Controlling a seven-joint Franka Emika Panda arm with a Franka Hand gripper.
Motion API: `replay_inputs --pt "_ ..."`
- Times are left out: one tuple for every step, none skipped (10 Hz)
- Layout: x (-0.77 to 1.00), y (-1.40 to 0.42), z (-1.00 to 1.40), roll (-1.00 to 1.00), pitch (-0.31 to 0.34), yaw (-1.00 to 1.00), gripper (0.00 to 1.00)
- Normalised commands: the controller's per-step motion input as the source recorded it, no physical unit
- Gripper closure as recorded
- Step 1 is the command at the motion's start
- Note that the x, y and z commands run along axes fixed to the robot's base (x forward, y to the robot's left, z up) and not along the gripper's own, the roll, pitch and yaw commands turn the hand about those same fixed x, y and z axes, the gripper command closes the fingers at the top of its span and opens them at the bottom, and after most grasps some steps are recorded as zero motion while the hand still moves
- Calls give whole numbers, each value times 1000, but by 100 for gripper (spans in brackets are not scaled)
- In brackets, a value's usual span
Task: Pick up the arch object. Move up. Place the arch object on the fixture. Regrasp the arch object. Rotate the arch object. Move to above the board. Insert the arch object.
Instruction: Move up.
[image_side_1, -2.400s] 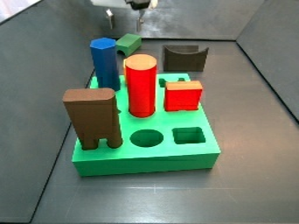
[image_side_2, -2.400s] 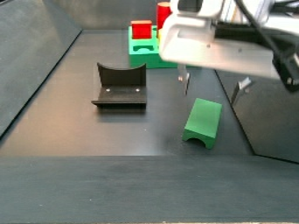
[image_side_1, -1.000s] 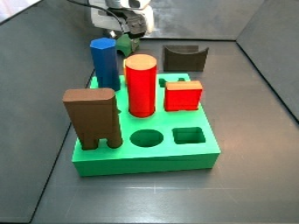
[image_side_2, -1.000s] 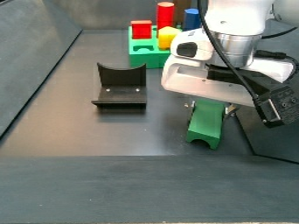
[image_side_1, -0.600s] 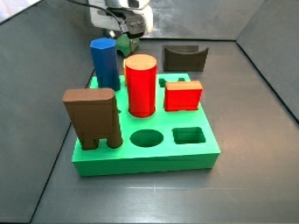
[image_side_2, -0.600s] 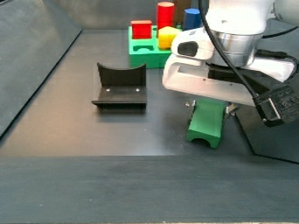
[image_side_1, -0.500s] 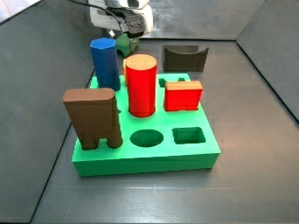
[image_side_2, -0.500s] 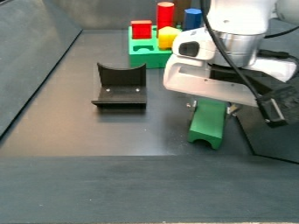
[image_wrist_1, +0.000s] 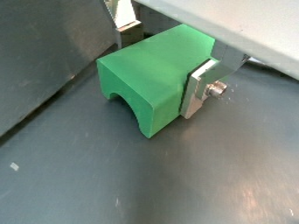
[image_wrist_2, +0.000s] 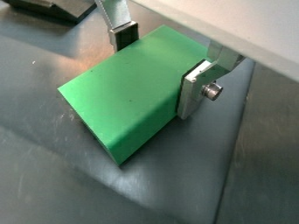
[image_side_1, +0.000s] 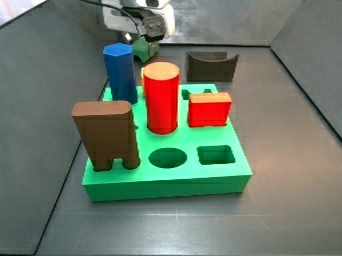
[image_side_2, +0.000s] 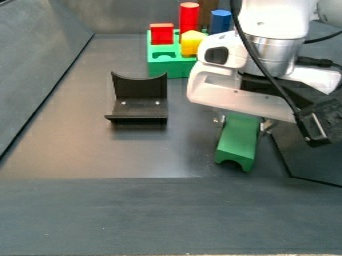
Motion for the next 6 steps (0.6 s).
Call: replay_inputs --pt "-51 71 810 9 20 21 100" --pt "-56 50 732 14 24 8 100" --pt "-44 28 618 22 31 -6 100" --pt "-36 19 489 34 40 -16 100" --pt "-34 16 352 48 49 -23 100" --pt "-31 9 171 67 54 -28 100"
